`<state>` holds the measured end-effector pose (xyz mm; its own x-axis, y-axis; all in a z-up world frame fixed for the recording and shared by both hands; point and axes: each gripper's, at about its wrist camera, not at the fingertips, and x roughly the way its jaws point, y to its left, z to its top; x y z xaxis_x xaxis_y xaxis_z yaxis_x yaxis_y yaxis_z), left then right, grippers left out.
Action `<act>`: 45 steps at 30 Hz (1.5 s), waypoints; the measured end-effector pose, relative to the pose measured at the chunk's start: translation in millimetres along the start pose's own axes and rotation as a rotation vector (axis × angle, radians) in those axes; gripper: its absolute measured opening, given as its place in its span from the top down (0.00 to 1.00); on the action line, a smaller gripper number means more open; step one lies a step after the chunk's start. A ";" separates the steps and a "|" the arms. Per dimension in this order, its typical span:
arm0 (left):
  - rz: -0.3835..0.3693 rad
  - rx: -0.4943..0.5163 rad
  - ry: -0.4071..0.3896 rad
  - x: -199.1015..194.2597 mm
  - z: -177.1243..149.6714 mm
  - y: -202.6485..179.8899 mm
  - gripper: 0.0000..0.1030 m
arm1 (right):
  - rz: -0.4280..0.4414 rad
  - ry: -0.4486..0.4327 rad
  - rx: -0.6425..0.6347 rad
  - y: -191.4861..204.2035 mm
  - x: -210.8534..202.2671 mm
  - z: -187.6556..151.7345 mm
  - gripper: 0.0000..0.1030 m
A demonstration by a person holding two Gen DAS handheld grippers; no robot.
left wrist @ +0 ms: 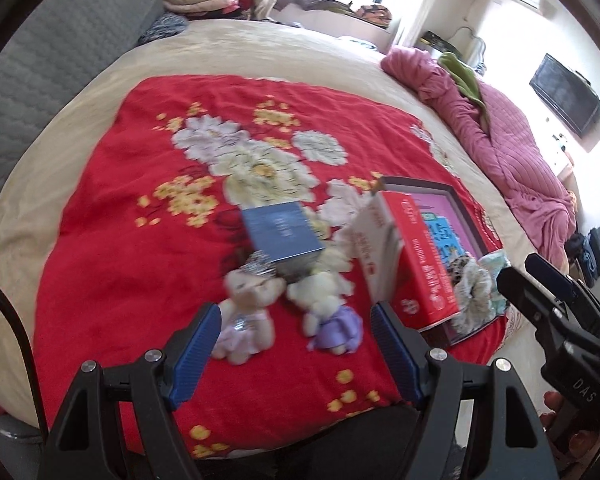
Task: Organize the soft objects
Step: 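Withdraw both open tools from the tray toward the two teddy bears, then grasp the crowned teddy bear with the left tool while the right tool grasps the purple-dress bear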
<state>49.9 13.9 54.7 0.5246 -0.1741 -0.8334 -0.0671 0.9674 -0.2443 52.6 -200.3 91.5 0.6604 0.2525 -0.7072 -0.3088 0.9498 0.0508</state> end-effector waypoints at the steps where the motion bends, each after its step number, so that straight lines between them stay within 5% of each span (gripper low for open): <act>1: 0.008 -0.010 0.000 -1.1 -2.2 7.7 0.26 | 0.004 0.003 -0.018 7.2 2.3 -1.2 0.27; 11: 0.063 -0.113 0.060 13.2 -26.7 76.2 0.26 | 0.043 0.100 -0.126 53.7 39.3 -22.5 0.27; 33: 0.027 0.019 0.250 129.2 -13.7 47.6 0.26 | 0.005 0.304 -0.259 72.4 129.5 -66.0 0.27; 45: -0.043 -0.058 0.322 165.7 -8.0 68.4 0.24 | -0.053 0.380 -0.359 82.0 181.2 -68.5 0.27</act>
<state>125.4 49.8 -104.1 0.2337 -0.2731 -0.9332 -0.1040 0.9472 -0.3033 100.0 -89.4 -80.8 0.4076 0.0576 -0.9114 -0.5407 0.8195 -0.1900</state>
